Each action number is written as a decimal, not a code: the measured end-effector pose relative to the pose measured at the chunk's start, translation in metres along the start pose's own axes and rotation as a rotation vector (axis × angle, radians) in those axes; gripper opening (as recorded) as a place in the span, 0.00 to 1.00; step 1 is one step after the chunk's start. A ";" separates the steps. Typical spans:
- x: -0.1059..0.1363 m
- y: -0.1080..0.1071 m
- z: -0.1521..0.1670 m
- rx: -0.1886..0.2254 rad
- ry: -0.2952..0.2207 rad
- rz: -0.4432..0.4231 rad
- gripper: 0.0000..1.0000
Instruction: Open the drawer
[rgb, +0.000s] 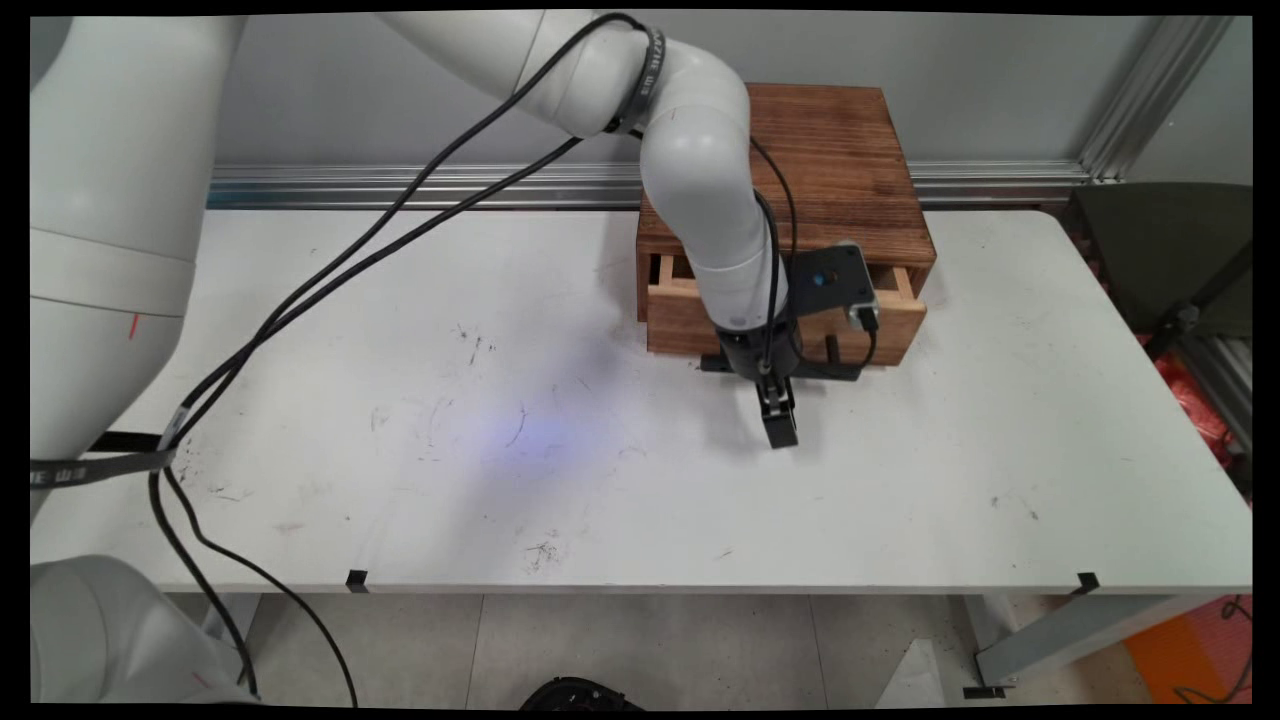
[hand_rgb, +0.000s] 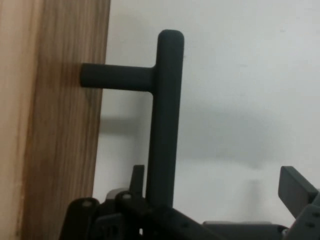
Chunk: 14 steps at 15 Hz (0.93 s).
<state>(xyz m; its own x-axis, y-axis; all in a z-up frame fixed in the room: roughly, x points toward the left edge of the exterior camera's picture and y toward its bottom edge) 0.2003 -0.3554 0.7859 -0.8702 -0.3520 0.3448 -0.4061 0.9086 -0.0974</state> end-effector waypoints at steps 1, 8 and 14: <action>-0.001 0.006 -0.002 -0.008 -0.001 0.002 1.00; -0.006 0.046 -0.016 -0.060 -0.006 0.026 1.00; -0.013 0.082 -0.030 -0.099 -0.007 0.062 1.00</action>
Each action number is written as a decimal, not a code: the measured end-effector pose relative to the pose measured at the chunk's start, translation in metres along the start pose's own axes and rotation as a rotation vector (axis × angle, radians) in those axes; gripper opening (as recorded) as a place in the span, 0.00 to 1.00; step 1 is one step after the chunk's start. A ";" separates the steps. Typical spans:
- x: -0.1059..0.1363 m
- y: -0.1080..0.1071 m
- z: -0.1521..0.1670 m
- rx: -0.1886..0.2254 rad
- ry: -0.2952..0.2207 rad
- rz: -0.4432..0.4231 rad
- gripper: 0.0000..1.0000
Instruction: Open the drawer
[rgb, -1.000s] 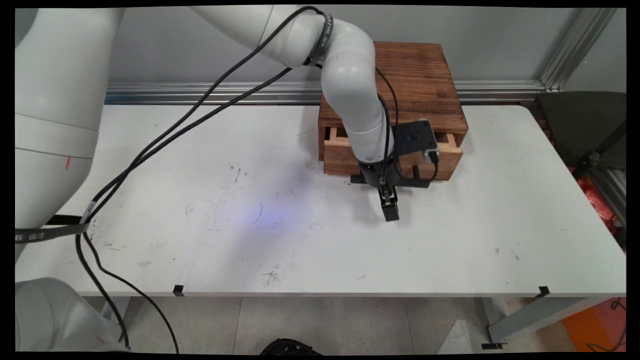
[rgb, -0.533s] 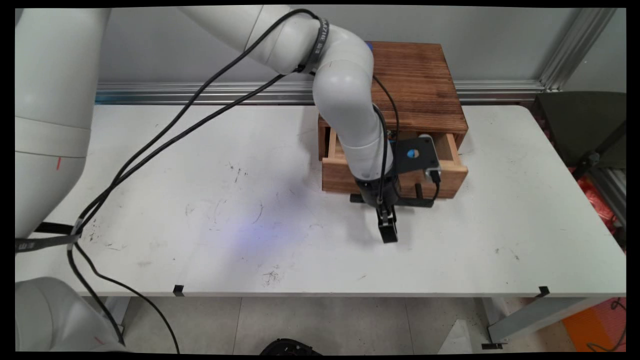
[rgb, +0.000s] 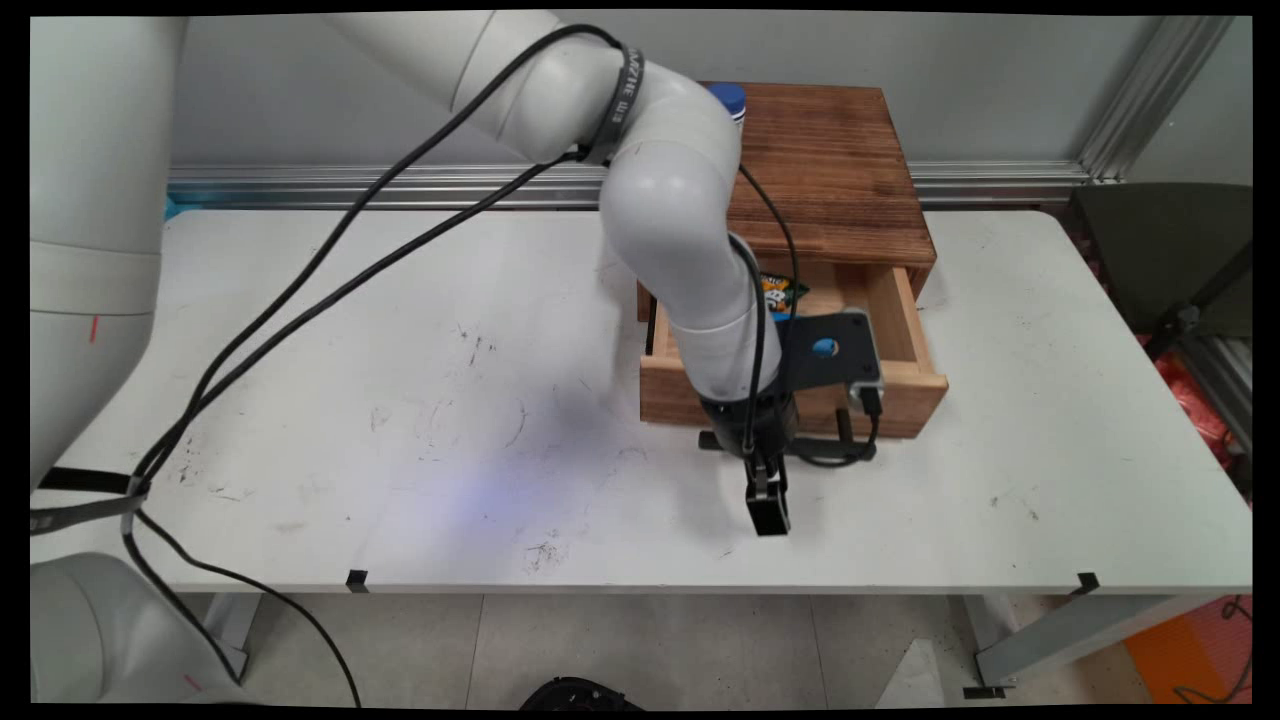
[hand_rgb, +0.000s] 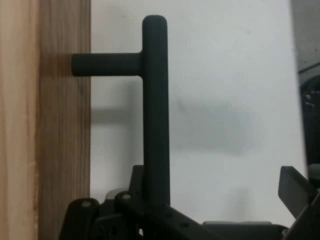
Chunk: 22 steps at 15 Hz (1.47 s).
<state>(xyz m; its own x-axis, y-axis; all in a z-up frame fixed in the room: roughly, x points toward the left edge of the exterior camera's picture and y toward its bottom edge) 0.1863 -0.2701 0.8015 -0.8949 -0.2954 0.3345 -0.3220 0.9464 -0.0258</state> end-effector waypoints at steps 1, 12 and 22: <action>-0.001 0.006 -0.002 -0.005 0.000 0.004 1.00; -0.009 0.059 -0.010 -0.029 0.010 0.021 1.00; -0.016 0.101 -0.019 -0.042 0.016 0.025 1.00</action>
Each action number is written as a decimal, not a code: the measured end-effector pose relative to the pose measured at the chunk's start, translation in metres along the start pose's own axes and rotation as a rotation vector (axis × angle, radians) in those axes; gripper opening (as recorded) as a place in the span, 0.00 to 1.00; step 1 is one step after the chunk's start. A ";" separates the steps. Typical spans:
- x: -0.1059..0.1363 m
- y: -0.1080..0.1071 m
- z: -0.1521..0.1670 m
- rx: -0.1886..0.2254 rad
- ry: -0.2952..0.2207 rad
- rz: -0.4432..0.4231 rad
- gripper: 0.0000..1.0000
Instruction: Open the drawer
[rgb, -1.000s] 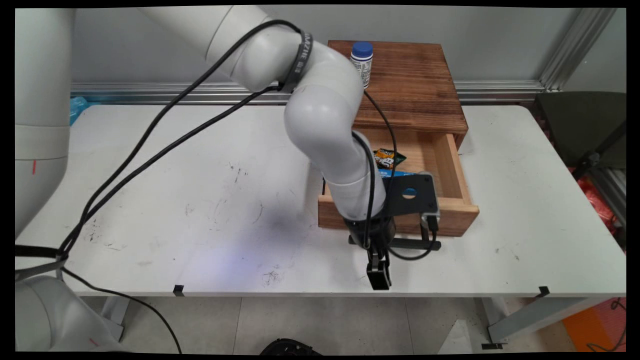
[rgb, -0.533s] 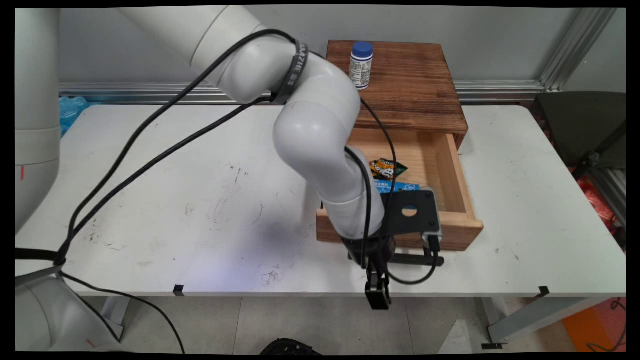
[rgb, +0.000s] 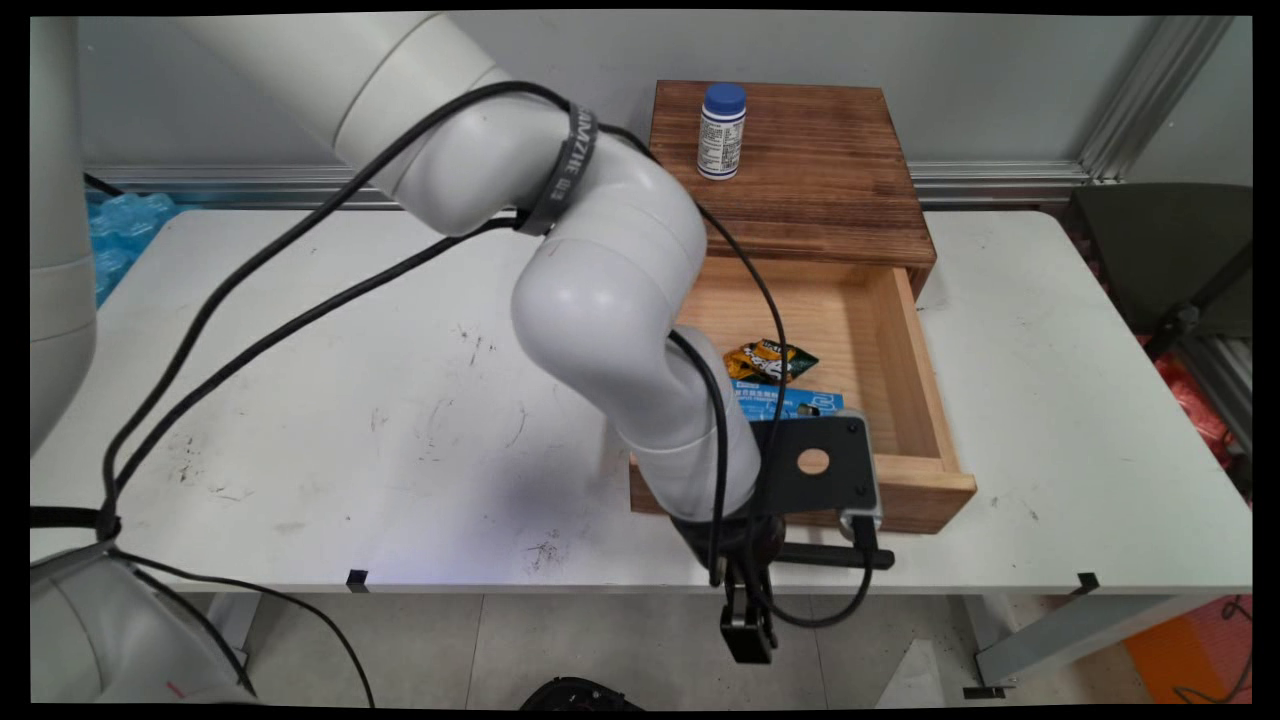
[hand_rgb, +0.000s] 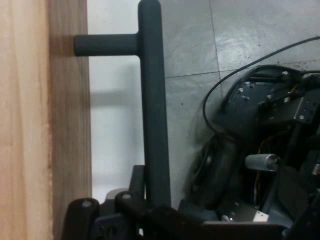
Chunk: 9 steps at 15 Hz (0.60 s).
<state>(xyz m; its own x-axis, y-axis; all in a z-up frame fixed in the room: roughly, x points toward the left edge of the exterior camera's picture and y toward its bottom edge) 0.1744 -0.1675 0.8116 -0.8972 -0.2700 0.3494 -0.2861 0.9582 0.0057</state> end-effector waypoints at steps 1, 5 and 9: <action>0.000 0.002 -0.001 -0.001 0.001 0.000 1.00; -0.001 0.014 -0.003 -0.007 0.008 -0.001 1.00; -0.002 0.023 -0.006 -0.015 0.015 -0.001 1.00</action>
